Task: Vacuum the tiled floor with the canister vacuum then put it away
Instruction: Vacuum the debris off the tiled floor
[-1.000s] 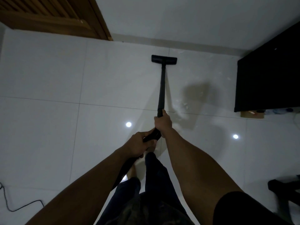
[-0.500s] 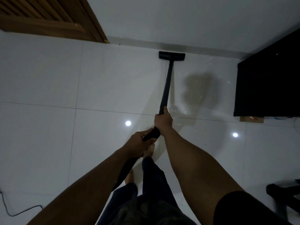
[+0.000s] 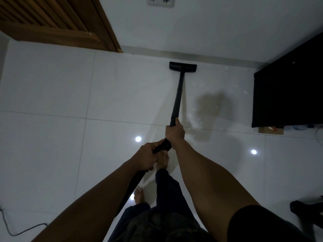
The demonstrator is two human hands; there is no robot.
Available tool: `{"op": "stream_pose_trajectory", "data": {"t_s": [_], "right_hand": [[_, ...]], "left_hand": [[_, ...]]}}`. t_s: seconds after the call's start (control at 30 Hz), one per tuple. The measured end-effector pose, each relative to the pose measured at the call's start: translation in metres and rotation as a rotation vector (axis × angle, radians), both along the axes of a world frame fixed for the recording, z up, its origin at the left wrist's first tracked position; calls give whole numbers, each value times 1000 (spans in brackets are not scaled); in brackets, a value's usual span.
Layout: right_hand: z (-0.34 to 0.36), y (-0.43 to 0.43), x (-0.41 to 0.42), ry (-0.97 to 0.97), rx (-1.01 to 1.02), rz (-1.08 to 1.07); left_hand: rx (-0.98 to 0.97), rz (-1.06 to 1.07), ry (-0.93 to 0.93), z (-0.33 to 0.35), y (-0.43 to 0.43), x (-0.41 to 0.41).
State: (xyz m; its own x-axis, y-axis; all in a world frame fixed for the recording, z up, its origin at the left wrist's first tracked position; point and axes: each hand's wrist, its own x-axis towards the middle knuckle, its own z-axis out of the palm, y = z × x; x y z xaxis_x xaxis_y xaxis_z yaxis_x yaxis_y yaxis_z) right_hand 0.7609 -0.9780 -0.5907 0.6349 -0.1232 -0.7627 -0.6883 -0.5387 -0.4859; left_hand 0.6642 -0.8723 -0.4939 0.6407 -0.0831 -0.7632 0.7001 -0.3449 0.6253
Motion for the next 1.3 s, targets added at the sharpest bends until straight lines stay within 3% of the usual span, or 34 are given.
{"op": "stream_pose_trajectory", "data": {"t_s": [0.33, 0.53, 1.03, 1.17, 1.3], "right_hand": [[23, 0, -153, -100, -27, -7], [39, -15, -289, -196, -19, -64], [79, -88, -564, -126, -9, -68], [82, -124, -645, -132, 10, -69], [86, -165, -738, -119, 4, -88]], "left_hand": [[22, -112, -25, 23, 7, -148], [-13, -137, -86, 34, -3, -283], [-4, -239, -190, 52, -67, -550], [80, -317, -143, 32, -97, -634], [-9, -289, -114, 60, -135, -718]]}}
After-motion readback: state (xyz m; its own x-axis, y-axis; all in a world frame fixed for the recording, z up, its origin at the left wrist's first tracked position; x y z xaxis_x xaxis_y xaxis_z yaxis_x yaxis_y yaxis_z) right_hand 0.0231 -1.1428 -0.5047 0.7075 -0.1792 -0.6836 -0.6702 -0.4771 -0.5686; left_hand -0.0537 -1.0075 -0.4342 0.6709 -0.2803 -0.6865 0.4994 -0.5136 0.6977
